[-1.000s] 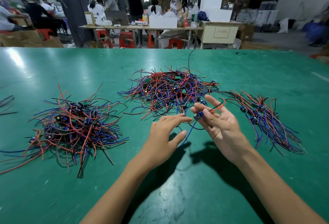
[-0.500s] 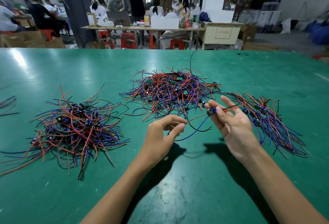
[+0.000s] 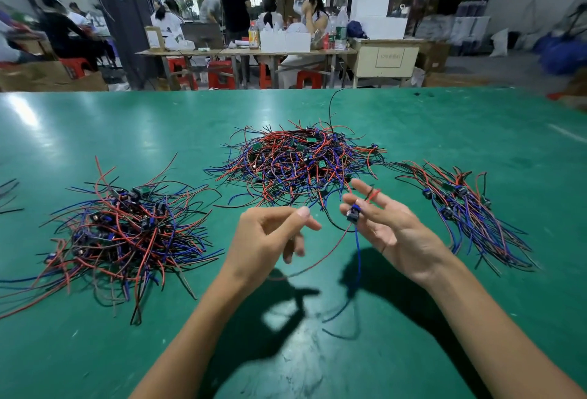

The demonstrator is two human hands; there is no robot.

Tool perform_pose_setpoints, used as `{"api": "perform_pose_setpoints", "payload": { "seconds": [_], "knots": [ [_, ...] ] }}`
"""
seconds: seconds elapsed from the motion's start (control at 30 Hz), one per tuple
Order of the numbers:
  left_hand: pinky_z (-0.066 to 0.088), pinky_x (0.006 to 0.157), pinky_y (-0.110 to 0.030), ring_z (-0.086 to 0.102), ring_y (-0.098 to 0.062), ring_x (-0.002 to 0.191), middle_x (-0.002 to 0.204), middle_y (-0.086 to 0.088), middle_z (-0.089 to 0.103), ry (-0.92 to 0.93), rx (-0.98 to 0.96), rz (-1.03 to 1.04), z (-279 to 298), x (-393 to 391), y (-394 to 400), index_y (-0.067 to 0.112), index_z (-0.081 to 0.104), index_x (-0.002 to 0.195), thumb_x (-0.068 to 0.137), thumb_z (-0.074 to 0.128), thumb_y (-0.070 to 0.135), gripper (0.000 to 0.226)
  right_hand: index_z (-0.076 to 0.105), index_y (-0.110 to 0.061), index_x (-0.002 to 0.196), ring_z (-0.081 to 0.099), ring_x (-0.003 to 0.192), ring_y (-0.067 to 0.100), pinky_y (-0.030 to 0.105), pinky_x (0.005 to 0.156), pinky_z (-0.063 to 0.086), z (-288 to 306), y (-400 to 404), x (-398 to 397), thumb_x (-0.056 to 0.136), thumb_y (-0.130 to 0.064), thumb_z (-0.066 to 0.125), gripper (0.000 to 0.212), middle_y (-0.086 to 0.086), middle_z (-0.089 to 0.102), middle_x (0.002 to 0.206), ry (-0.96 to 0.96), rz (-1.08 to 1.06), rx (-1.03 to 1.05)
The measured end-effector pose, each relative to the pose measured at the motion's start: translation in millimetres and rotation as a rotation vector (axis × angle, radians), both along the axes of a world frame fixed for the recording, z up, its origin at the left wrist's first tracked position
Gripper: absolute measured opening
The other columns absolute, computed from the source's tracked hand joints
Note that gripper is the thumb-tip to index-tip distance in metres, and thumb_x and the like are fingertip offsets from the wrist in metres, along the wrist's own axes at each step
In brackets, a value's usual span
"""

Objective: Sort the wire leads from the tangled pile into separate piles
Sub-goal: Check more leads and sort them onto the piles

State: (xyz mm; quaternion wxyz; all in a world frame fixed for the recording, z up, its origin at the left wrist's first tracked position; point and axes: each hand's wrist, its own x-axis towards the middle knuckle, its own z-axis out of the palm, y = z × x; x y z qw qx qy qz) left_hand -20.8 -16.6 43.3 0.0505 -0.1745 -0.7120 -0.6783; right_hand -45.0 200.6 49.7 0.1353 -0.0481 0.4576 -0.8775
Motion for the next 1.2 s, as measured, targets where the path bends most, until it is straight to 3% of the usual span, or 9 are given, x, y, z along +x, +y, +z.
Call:
{"api": "perform_pose_setpoints", "payload": {
  "seconds": [0.13, 0.2, 0.3, 0.43, 0.53, 0.73, 0.97, 1.07, 1.2],
  "knots": [
    [0.057, 0.091, -0.032, 0.073, -0.031, 0.1, 0.111, -0.014, 0.075, -0.33, 0.095, -0.306, -3, 3, 15, 0.009, 0.068, 0.121, 0.098, 0.062, 0.029, 0.032, 0.079, -0.02, 0.11, 0.071, 0.071, 0.009, 0.015, 0.065, 0.056, -4, -8, 2, 0.079, -0.002, 0.069, 0.037, 0.0, 0.07, 0.084, 0.023, 0.087, 0.049],
    [0.054, 0.093, -0.028, 0.07, -0.035, 0.107, 0.116, -0.021, 0.071, -0.397, 0.12, -0.425, -5, 8, 18, 0.008, 0.061, 0.131, 0.099, 0.059, 0.02, 0.034, 0.078, -0.026, 0.11, 0.069, 0.074, 0.006, 0.015, 0.067, 0.055, -5, -9, 4, 0.077, -0.011, 0.074, 0.036, -0.006, 0.068, 0.082, 0.087, 0.047, 0.186],
    [0.055, 0.087, -0.026, 0.074, -0.029, 0.096, 0.112, -0.015, 0.073, -0.417, 0.185, -0.458, -5, 13, 18, 0.008, 0.06, 0.131, 0.099, 0.057, 0.013, 0.033, 0.076, -0.036, 0.11, 0.065, 0.078, 0.0, 0.013, 0.065, 0.05, -7, -7, 5, 0.075, -0.031, 0.077, 0.036, -0.012, 0.069, 0.084, 0.166, -0.045, 0.439],
    [0.06, 0.084, -0.031, 0.074, -0.02, 0.083, 0.099, -0.006, 0.072, -0.423, 0.216, -0.367, -6, 17, 25, 0.01, 0.065, 0.118, 0.099, 0.056, 0.006, 0.022, 0.076, -0.034, 0.11, 0.064, 0.078, 0.004, 0.017, 0.067, 0.047, -6, -8, 3, 0.084, -0.04, 0.067, 0.029, -0.008, 0.072, 0.097, 0.114, -0.063, 0.408],
    [0.06, 0.082, -0.038, 0.071, -0.022, 0.078, 0.096, -0.01, 0.067, -0.514, 0.255, -0.366, -6, 17, 29, 0.003, 0.065, 0.115, 0.099, 0.053, -0.001, 0.02, 0.077, -0.03, 0.108, 0.062, 0.073, 0.003, 0.022, 0.068, 0.042, -9, -5, -1, 0.095, -0.032, 0.06, 0.021, -0.009, 0.072, 0.092, 0.084, -0.068, 0.444],
    [0.06, 0.082, -0.037, 0.072, -0.033, 0.096, 0.115, -0.016, 0.07, -0.714, 0.286, -0.456, -4, 13, 28, 0.005, 0.055, 0.129, 0.098, 0.048, 0.042, 0.049, 0.073, -0.026, 0.122, 0.059, 0.08, 0.006, 0.024, 0.071, 0.041, -14, 0, -2, 0.086, -0.032, 0.067, 0.037, -0.007, 0.068, 0.09, 0.091, 0.16, 0.453],
    [0.055, 0.06, -0.027, 0.053, -0.012, 0.056, 0.074, -0.002, 0.058, -0.654, 0.254, -0.226, -17, 12, 41, 0.006, 0.069, 0.101, 0.102, 0.053, 0.029, 0.028, 0.073, -0.014, 0.107, 0.06, 0.065, 0.011, 0.03, 0.069, 0.037, -26, -15, 0, 0.084, -0.03, 0.069, 0.028, 0.002, 0.07, 0.085, 0.065, 0.155, 0.508],
    [0.043, 0.047, -0.019, 0.041, -0.007, 0.051, 0.068, 0.002, 0.051, -0.59, 0.218, -0.159, -20, 13, 44, 0.006, 0.068, 0.099, 0.103, 0.052, 0.022, 0.023, 0.071, -0.014, 0.106, 0.063, 0.067, 0.016, 0.031, 0.075, 0.045, -28, -18, 1, 0.099, -0.024, 0.057, 0.019, 0.005, 0.072, 0.085, 0.101, 0.127, 0.501],
    [0.023, 0.039, -0.014, 0.028, -0.003, 0.043, 0.066, 0.003, 0.05, -0.496, 0.131, -0.051, -20, 15, 47, 0.019, 0.063, 0.08, 0.105, 0.048, 0.02, 0.029, 0.074, -0.013, 0.11, 0.06, 0.062, 0.011, 0.02, 0.065, 0.052, -28, -28, 3, 0.106, -0.02, 0.042, 0.033, 0.0, 0.073, 0.086, 0.194, 0.087, 0.574]
  ]
}}
